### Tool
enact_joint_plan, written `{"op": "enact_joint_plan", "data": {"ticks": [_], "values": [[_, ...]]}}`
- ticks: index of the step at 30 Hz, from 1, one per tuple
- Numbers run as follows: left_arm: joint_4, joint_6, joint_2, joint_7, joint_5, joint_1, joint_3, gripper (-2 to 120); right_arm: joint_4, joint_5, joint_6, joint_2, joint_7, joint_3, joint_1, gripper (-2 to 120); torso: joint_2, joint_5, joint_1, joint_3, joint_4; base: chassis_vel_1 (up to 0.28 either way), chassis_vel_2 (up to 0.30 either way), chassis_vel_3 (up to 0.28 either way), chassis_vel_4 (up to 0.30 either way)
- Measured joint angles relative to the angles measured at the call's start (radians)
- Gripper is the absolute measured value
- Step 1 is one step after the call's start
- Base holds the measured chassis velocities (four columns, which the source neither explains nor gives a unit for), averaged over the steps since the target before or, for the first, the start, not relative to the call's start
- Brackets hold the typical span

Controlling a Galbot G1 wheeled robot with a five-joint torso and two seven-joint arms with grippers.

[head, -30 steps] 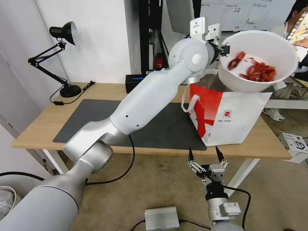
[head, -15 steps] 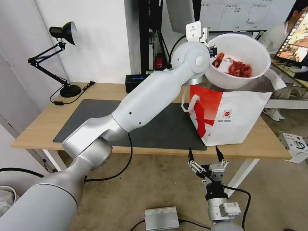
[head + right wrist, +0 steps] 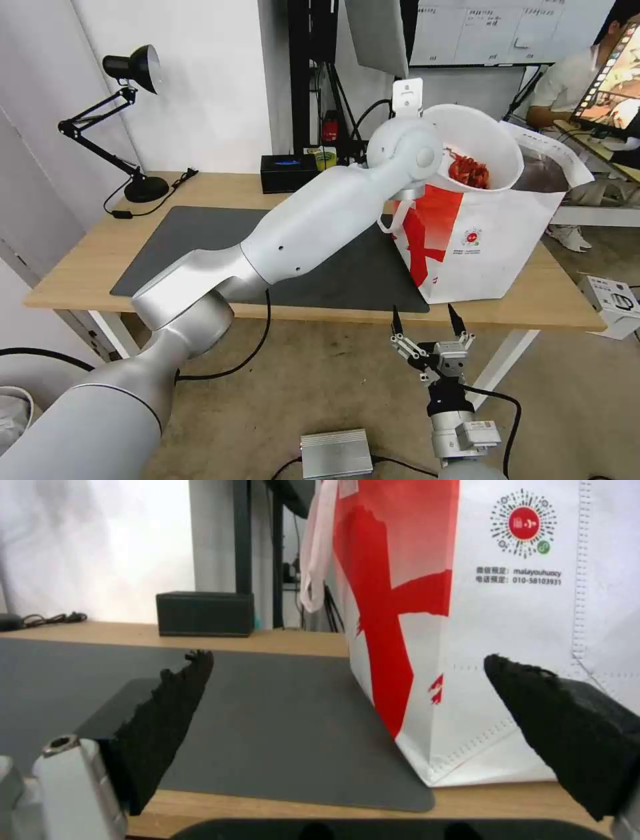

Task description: Pick up the trash from the table and place it into the takeout bag.

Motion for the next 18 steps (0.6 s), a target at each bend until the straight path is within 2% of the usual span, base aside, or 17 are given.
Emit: {"op": "enact_joint_plan", "data": {"ticks": [2, 3, 5, 11, 13, 17, 18], "values": [[-0.004, 0.006, 0.0, 0.0, 0.002, 0.005, 0.002, 0, 0.0, 0.0, 0.0, 0.0, 0.0, 0.0, 0.0, 100, 0.0, 0.0, 0.0, 0.0, 0.0, 0.0, 0.0, 0.0, 0.0], [-0.007, 0.01, 0.0, 0.001, 0.003, 0.008, 0.004, 6, 0.0, 0.0, 0.0, 0.0, 0.0, 0.0, 0.0, 100, 0.0, 0.0, 0.0, 0.0, 0.0, 0.0, 0.0, 0.0, 0.0], [-0.009, 0.012, 0.0, 0.002, 0.003, 0.01, 0.006, 9, 0.0, 0.0, 0.0, 0.0, 0.0, 0.0, 0.0, 100, 0.0, 0.0, 0.0, 0.0, 0.0, 0.0, 0.0, 0.0, 0.0], [-0.016, 0.017, 0.001, 0.01, 0.017, 0.013, 0.011, 34, 0.0, 0.0, 0.0, 0.0, 0.0, 0.0, 0.0, 100, 0.0, 0.0, 0.0, 0.0, 0.0, 0.0, 0.0, 0.0, 0.0], [-0.018, 0.017, 0.001, 0.011, 0.018, 0.013, 0.012, 37, 0.0, 0.0, 0.0, 0.0, 0.0, 0.0, 0.0, 100, 0.0, 0.0, 0.0, 0.0, 0.0, 0.0, 0.0, 0.0, 0.0], [-0.025, 0.017, 0.001, 0.014, 0.019, 0.014, 0.014, 57, 0.0, 0.0, 0.0, 0.0, 0.0, 0.0, 0.0, 100, 0.0, 0.0, 0.0, 0.0, 0.0, 0.0, 0.0, 0.0, 0.0], [-0.025, 0.017, 0.001, 0.014, 0.019, 0.014, 0.014, 57, 0.0, 0.0, 0.0, 0.0, 0.0, 0.0, 0.0, 100, 0.0, 0.0, 0.0, 0.0, 0.0, 0.0, 0.0, 0.0, 0.0]]}}
